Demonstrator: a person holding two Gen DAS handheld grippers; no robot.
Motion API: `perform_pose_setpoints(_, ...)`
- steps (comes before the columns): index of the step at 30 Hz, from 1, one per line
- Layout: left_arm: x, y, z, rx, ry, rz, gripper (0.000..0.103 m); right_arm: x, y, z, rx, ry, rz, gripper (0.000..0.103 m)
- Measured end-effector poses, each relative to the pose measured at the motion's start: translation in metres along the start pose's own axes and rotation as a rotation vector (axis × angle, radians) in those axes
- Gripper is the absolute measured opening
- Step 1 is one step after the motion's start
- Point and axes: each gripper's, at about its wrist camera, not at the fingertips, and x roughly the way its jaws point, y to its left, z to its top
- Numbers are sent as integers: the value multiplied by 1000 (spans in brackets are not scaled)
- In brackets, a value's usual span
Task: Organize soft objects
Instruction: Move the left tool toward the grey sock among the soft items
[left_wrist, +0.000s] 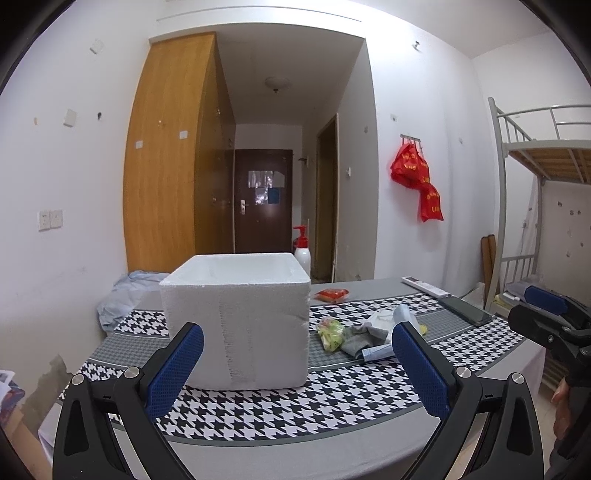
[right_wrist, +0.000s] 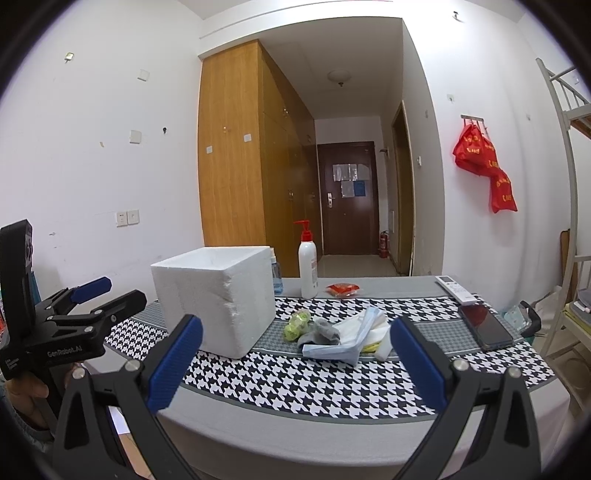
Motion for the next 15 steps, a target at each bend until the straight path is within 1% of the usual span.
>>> perform_pose_setpoints(5, 11, -7, 1, 19, 20, -28, 102, 7, -5, 1, 7, 18, -4, 103)
perform_pose_setpoints(8, 20, -12, 2, 23, 37, -42, 102, 14, -11, 0, 15, 43, -10, 103)
perform_pose_setpoints(13, 36, -20, 3, 28, 66, -74, 102, 24, -22, -2, 21, 61, -34, 103)
perform_pose_setpoints(15, 43, -25, 3, 41, 76, -78, 102, 32, -27, -3, 23, 83, -43, 103)
